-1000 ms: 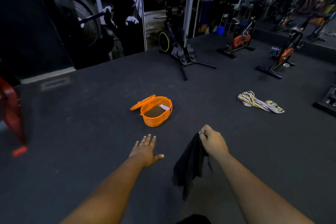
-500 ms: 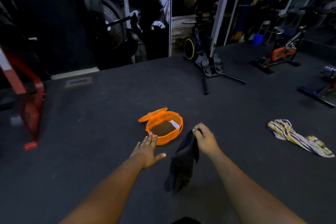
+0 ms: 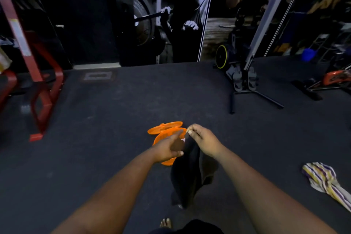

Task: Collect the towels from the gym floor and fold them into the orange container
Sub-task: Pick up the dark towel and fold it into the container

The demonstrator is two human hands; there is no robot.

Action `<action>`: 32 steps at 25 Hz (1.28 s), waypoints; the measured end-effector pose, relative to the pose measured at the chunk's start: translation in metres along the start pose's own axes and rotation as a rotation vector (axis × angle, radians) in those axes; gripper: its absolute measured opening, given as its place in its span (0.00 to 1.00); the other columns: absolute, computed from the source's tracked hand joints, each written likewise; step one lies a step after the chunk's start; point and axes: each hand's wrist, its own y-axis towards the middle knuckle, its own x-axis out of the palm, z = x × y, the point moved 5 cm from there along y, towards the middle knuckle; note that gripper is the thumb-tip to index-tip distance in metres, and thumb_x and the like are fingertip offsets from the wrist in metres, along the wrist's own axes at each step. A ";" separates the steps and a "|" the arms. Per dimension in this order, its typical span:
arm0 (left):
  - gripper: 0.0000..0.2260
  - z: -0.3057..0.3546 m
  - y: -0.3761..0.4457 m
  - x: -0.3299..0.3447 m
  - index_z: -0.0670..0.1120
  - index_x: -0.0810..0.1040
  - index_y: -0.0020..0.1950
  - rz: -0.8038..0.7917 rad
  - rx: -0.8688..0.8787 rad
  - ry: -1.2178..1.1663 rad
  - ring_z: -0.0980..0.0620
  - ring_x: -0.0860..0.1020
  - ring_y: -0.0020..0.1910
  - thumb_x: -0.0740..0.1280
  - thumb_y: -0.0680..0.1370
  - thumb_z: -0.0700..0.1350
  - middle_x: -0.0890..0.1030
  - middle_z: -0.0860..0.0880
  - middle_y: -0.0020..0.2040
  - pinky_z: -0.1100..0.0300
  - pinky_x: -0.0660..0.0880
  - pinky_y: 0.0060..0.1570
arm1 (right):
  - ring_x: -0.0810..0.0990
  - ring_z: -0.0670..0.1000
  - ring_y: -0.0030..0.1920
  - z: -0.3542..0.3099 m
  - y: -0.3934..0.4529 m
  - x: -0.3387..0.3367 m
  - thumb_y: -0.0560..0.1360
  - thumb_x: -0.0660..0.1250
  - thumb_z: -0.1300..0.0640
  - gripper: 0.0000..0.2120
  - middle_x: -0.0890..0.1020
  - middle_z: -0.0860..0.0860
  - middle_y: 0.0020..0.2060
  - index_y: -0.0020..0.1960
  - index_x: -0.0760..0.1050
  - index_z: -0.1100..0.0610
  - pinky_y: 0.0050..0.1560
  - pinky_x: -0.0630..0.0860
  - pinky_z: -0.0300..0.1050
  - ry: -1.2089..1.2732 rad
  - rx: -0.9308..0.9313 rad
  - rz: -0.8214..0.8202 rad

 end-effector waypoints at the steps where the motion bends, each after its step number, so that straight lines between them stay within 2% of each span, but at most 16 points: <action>1: 0.28 0.001 0.016 -0.001 0.62 0.68 0.74 -0.008 0.006 -0.056 0.50 0.76 0.67 0.74 0.77 0.53 0.76 0.53 0.71 0.50 0.74 0.67 | 0.80 0.45 0.49 0.005 0.010 -0.007 0.83 0.63 0.58 0.06 0.83 0.47 0.46 0.50 0.78 0.54 0.52 0.74 0.40 -0.024 -0.006 0.025; 3: 0.08 0.002 0.043 -0.002 0.59 0.79 0.54 -0.027 0.008 -0.167 0.61 0.80 0.50 0.74 0.77 0.52 0.83 0.60 0.51 0.56 0.79 0.53 | 0.81 0.42 0.50 0.017 0.029 -0.026 0.82 0.65 0.58 0.05 0.83 0.43 0.46 0.51 0.79 0.52 0.53 0.75 0.40 -0.076 -0.012 0.083; 5: 0.09 0.012 0.061 -0.010 0.53 0.76 0.42 -0.028 0.017 -0.233 0.65 0.76 0.36 0.74 0.78 0.47 0.78 0.62 0.36 0.64 0.73 0.40 | 0.81 0.40 0.50 0.028 0.044 -0.044 0.81 0.67 0.58 0.04 0.84 0.42 0.46 0.51 0.80 0.51 0.53 0.76 0.40 -0.104 -0.026 0.125; 8: 0.10 0.014 0.079 -0.024 0.48 0.74 0.45 -0.006 -0.008 -0.380 0.60 0.75 0.34 0.71 0.77 0.35 0.78 0.56 0.35 0.63 0.71 0.37 | 0.82 0.40 0.49 0.041 0.062 -0.062 0.81 0.67 0.59 0.06 0.84 0.41 0.46 0.50 0.79 0.48 0.53 0.77 0.43 -0.111 -0.053 0.172; 10: 0.11 0.019 0.082 -0.035 0.51 0.75 0.50 -0.049 -0.016 -0.316 0.59 0.79 0.38 0.70 0.76 0.35 0.81 0.57 0.39 0.65 0.72 0.37 | 0.82 0.41 0.49 0.045 0.074 -0.066 0.81 0.67 0.58 0.05 0.84 0.41 0.45 0.50 0.79 0.49 0.53 0.77 0.44 -0.089 -0.076 0.181; 13: 0.07 0.014 0.086 -0.051 0.52 0.78 0.43 -0.043 -0.020 -0.061 0.55 0.79 0.42 0.69 0.76 0.40 0.80 0.57 0.39 0.61 0.72 0.39 | 0.82 0.43 0.49 0.047 0.093 -0.067 0.81 0.66 0.55 0.03 0.84 0.41 0.46 0.51 0.78 0.49 0.52 0.78 0.46 -0.101 -0.121 0.167; 14: 0.03 0.009 0.086 -0.060 0.50 0.79 0.42 0.014 -0.036 -0.015 0.53 0.79 0.43 0.69 0.75 0.44 0.79 0.55 0.40 0.58 0.72 0.40 | 0.82 0.43 0.49 0.050 0.097 -0.068 0.81 0.66 0.53 0.02 0.83 0.42 0.46 0.51 0.78 0.48 0.51 0.78 0.47 -0.155 -0.136 0.168; 17: 0.12 -0.012 0.078 -0.090 0.51 0.79 0.41 0.364 -0.035 -0.074 0.54 0.78 0.43 0.69 0.70 0.58 0.78 0.52 0.42 0.56 0.73 0.47 | 0.82 0.49 0.49 0.062 0.106 -0.072 0.77 0.69 0.43 0.10 0.83 0.44 0.47 0.53 0.76 0.48 0.48 0.77 0.49 -0.371 -0.157 0.064; 19: 0.11 -0.015 0.068 -0.107 0.51 0.74 0.38 0.545 -0.090 -0.124 0.59 0.73 0.35 0.73 0.70 0.55 0.75 0.56 0.36 0.57 0.71 0.39 | 0.81 0.51 0.52 0.069 0.116 -0.067 0.75 0.70 0.39 0.17 0.83 0.47 0.51 0.56 0.76 0.50 0.47 0.75 0.49 -0.605 -0.162 -0.163; 20: 0.12 -0.013 0.065 -0.114 0.50 0.72 0.37 0.602 -0.114 -0.140 0.61 0.71 0.33 0.75 0.71 0.50 0.75 0.57 0.32 0.57 0.69 0.36 | 0.80 0.52 0.56 0.071 0.121 -0.064 0.77 0.68 0.40 0.16 0.82 0.48 0.54 0.56 0.76 0.51 0.48 0.75 0.49 -0.758 -0.191 -0.248; 22: 0.14 -0.009 0.058 -0.126 0.50 0.71 0.36 0.708 -0.171 -0.146 0.62 0.72 0.31 0.76 0.72 0.43 0.75 0.58 0.30 0.56 0.69 0.35 | 0.78 0.53 0.61 0.079 0.131 -0.066 0.78 0.65 0.49 0.10 0.78 0.48 0.57 0.58 0.75 0.50 0.50 0.76 0.48 -0.907 -0.195 -0.251; 24: 0.14 -0.012 0.046 -0.141 0.51 0.71 0.35 0.824 -0.284 -0.089 0.59 0.75 0.34 0.77 0.72 0.42 0.76 0.56 0.31 0.56 0.69 0.36 | 0.77 0.55 0.61 0.096 0.139 -0.082 0.77 0.62 0.55 0.10 0.77 0.50 0.56 0.57 0.76 0.50 0.51 0.77 0.49 -0.853 -0.053 -0.128; 26: 0.14 -0.022 0.030 -0.154 0.51 0.73 0.36 0.899 -0.409 -0.049 0.54 0.78 0.37 0.77 0.71 0.46 0.78 0.55 0.34 0.56 0.68 0.36 | 0.80 0.59 0.54 0.120 0.142 -0.106 0.78 0.59 0.59 0.08 0.80 0.52 0.50 0.49 0.77 0.51 0.48 0.76 0.50 -0.603 0.117 0.028; 28: 0.14 -0.031 0.016 -0.161 0.50 0.74 0.37 0.963 -0.497 -0.063 0.53 0.79 0.37 0.77 0.72 0.53 0.79 0.53 0.34 0.56 0.68 0.34 | 0.81 0.59 0.45 0.138 0.147 -0.124 0.77 0.58 0.65 0.13 0.81 0.51 0.40 0.40 0.72 0.49 0.45 0.75 0.51 -0.292 0.205 0.144; 30: 0.13 -0.030 0.017 -0.161 0.51 0.76 0.38 0.946 -0.468 -0.062 0.54 0.80 0.38 0.76 0.74 0.55 0.80 0.54 0.35 0.57 0.72 0.35 | 0.81 0.56 0.42 0.134 0.152 -0.121 0.76 0.59 0.67 0.17 0.81 0.47 0.36 0.38 0.70 0.46 0.46 0.75 0.52 -0.156 0.111 0.129; 32: 0.07 -0.010 0.036 -0.151 0.56 0.80 0.40 0.784 -0.292 -0.005 0.56 0.82 0.43 0.77 0.75 0.52 0.84 0.55 0.40 0.56 0.78 0.45 | 0.81 0.51 0.46 0.107 0.153 -0.095 0.79 0.64 0.63 0.14 0.82 0.46 0.43 0.46 0.73 0.44 0.49 0.77 0.51 -0.111 -0.015 0.020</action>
